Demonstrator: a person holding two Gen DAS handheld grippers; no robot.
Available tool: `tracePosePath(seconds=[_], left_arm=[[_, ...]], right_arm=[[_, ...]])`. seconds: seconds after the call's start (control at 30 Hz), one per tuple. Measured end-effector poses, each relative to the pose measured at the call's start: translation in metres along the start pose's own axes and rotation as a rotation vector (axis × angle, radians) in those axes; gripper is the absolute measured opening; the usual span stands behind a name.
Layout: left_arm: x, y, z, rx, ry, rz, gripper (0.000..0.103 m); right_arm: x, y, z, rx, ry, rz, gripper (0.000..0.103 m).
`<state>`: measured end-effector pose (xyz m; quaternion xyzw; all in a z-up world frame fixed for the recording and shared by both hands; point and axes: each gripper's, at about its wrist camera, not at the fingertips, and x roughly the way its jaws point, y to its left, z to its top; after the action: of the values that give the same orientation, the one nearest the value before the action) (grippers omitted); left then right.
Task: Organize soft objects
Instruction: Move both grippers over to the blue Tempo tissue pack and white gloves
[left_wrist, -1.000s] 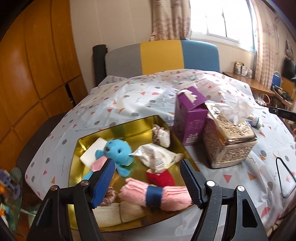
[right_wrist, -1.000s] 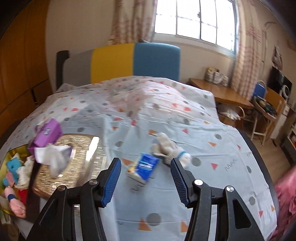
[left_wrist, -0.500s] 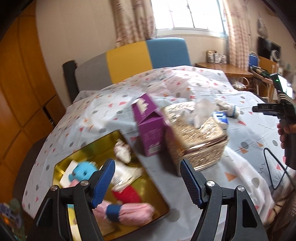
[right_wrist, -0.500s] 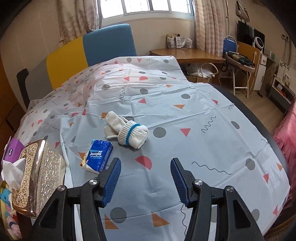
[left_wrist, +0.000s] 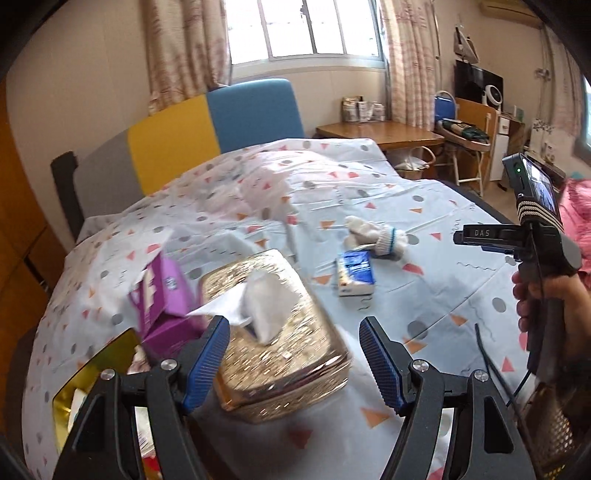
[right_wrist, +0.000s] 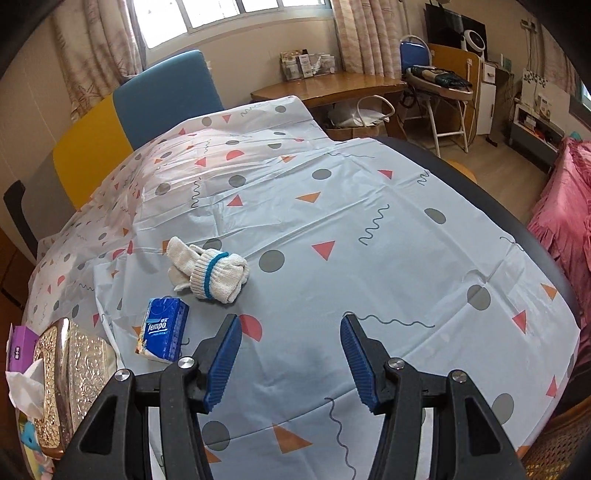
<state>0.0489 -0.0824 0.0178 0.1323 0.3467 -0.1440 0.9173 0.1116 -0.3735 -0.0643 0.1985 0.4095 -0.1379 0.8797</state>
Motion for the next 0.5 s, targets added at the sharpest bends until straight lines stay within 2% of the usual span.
tracePosePath(seconds=[0.27, 0.43, 0.5], left_arm=[[0.042, -0.038, 0.034, 0.017, 0.060, -0.073, 0.073], [0.078, -0.062, 0.044, 0.043, 0.124, -0.073, 0.074], [0.095, -0.069, 0.047, 0.036, 0.159, -0.086, 0.077]], right_arm=[[0.001, -0.020, 0.005, 0.104, 0.024, 0.026, 0.056], [-0.001, -0.023, 0.007, 0.119, 0.025, 0.040, 0.056], [-0.001, -0.023, 0.008, 0.124, 0.027, 0.043, 0.056]])
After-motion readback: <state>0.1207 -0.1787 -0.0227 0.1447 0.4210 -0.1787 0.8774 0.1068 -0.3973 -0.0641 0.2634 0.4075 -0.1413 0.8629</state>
